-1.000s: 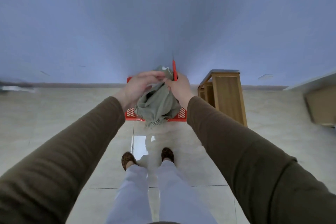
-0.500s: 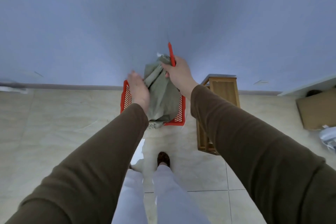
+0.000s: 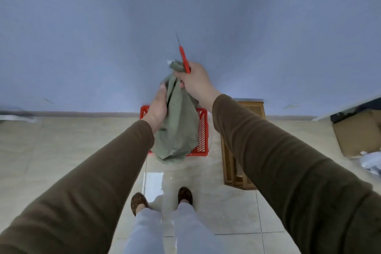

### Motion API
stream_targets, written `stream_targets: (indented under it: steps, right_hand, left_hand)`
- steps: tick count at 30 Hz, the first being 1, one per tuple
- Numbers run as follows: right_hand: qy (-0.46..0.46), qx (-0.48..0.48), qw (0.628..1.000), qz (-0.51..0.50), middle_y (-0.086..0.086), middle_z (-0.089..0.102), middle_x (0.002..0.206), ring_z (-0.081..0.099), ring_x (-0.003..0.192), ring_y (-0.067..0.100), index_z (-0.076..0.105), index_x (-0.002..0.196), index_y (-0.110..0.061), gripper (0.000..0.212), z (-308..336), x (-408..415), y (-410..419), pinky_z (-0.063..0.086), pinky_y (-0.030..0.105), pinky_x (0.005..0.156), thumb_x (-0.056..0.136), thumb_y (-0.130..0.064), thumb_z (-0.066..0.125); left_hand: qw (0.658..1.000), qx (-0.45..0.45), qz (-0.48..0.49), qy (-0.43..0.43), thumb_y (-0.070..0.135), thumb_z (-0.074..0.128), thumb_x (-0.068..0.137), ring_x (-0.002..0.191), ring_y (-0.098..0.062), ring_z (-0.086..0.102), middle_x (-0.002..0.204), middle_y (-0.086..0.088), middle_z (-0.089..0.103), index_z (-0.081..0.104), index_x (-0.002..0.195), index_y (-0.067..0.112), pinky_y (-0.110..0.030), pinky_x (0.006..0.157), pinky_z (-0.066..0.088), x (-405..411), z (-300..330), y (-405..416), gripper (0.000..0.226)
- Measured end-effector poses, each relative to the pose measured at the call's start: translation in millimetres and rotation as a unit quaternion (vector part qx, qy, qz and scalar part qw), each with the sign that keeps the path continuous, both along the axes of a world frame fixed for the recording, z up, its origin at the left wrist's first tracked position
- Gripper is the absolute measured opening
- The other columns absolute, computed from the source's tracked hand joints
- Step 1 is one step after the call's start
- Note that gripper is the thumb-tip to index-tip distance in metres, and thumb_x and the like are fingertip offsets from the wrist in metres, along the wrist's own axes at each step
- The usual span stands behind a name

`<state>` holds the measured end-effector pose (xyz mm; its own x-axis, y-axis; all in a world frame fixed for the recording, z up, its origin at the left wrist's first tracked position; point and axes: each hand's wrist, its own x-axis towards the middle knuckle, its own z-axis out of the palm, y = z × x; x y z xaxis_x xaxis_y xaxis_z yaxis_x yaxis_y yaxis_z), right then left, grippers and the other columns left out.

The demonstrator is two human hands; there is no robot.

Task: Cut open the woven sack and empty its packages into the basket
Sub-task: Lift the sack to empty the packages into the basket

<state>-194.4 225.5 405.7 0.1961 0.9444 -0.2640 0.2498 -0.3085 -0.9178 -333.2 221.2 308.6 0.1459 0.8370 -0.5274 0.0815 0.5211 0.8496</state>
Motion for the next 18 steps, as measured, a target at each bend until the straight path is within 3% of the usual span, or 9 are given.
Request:
stream_targets:
  steps: [1, 2, 4, 7, 9, 12, 14, 17, 18]
  right_hand:
    - [0.003, 0.013, 1.000, -0.014, -0.003, 0.057, 0.065, 0.052, 0.044, 0.002, 0.062, 0.091, -0.022, 0.016, 4, 1, 2, 0.044, 0.017, 0.051, 0.102, -0.011, 0.060]
    - [0.004, 0.021, 1.000, -0.017, -0.004, 0.057, 0.063, 0.053, 0.044, 0.002, 0.061, 0.087, -0.024, 0.019, 8, 1, 3, 0.045, 0.018, 0.051, 0.102, -0.011, 0.061]
    - [-0.008, 0.017, 1.000, 0.006, -0.006, 0.058, 0.061, 0.053, 0.042, 0.000, 0.061, 0.084, -0.027, 0.022, 21, -3, 3, 0.044, 0.017, 0.050, 0.101, -0.013, 0.062]
    - [0.004, 0.053, 0.998, -0.018, -0.008, 0.059, 0.065, 0.057, 0.055, 0.006, 0.061, 0.087, -0.032, 0.020, 35, -5, 3, 0.047, 0.025, 0.060, 0.102, -0.019, 0.062]
    - [0.016, 0.061, 0.998, -0.007, -0.007, 0.061, 0.069, 0.058, 0.059, 0.009, 0.062, 0.090, -0.033, 0.020, 47, -7, 2, 0.049, 0.027, 0.059, 0.102, -0.016, 0.062]
    - [0.049, 0.087, 0.994, -0.034, -0.004, 0.063, 0.081, 0.062, 0.070, 0.012, 0.063, 0.104, -0.028, 0.016, 60, -3, 6, 0.054, 0.029, 0.062, 0.103, -0.012, 0.060]
    - [0.050, 0.078, 0.996, -0.018, -0.002, 0.065, 0.086, 0.063, 0.073, 0.013, 0.063, 0.110, -0.023, 0.015, 69, -1, 8, 0.057, 0.027, 0.064, 0.103, -0.010, 0.059]
    - [0.064, 0.108, 0.991, -0.046, -0.009, 0.068, 0.085, 0.065, 0.073, 0.010, 0.063, 0.099, -0.030, 0.024, 78, -1, 9, 0.058, 0.029, 0.071, 0.102, -0.006, 0.059]
    - [0.065, 0.110, 0.991, -0.042, -0.009, 0.068, 0.086, 0.066, 0.074, 0.009, 0.061, 0.097, -0.033, 0.028, 81, -3, 9, 0.058, 0.030, 0.074, 0.102, -0.005, 0.059]
  left_hand:
    - [1.000, 0.011, 0.007, 0.003, 0.070, 0.027, 0.101, 0.130, -0.010, 0.064, 0.145, 0.003, 0.065, 0.054, 0.148, 0.044, -0.032, 0.107, 0.054, 0, 6, 2, 0.060]
    - [1.000, 0.012, 0.006, 0.006, 0.070, 0.026, 0.101, 0.136, -0.017, 0.060, 0.149, -0.001, 0.062, 0.049, 0.154, 0.033, -0.039, 0.113, 0.049, -1, 11, 5, 0.068]
    - [1.000, -0.002, -0.020, -0.002, 0.074, 0.029, 0.100, 0.121, -0.022, 0.070, 0.127, -0.002, 0.076, 0.070, 0.132, 0.026, -0.036, 0.099, 0.058, -1, 20, 11, 0.071]
    - [0.999, 0.014, -0.004, -0.033, 0.070, 0.032, 0.102, 0.124, -0.023, 0.068, 0.139, -0.003, 0.069, 0.061, 0.144, 0.023, -0.035, 0.101, 0.057, 3, 37, 18, 0.070]
    - [0.999, 0.021, -0.015, -0.024, 0.072, 0.034, 0.101, 0.116, -0.027, 0.073, 0.120, -0.005, 0.079, 0.073, 0.126, 0.020, -0.037, 0.095, 0.060, 2, 51, 17, 0.070]
    - [0.998, 0.034, 0.021, -0.051, 0.068, 0.028, 0.104, 0.125, -0.022, 0.068, 0.138, -0.009, 0.070, 0.064, 0.140, 0.020, -0.043, 0.111, 0.050, -1, 62, 19, 0.070]
    - [0.998, 0.041, -0.011, -0.039, 0.069, 0.025, 0.104, 0.120, -0.022, 0.071, 0.135, -0.010, 0.072, 0.069, 0.134, 0.020, -0.040, 0.107, 0.053, -3, 74, 16, 0.073]
    - [0.997, 0.057, 0.026, -0.047, 0.070, 0.025, 0.101, 0.137, -0.020, 0.059, 0.153, -0.006, 0.058, 0.051, 0.153, 0.022, -0.041, 0.114, 0.049, -2, 86, 14, 0.076]
    - [0.997, 0.068, 0.024, -0.038, 0.071, 0.025, 0.100, 0.132, -0.015, 0.063, 0.150, -0.004, 0.061, 0.054, 0.150, 0.023, -0.040, 0.111, 0.050, -2, 89, 14, 0.076]
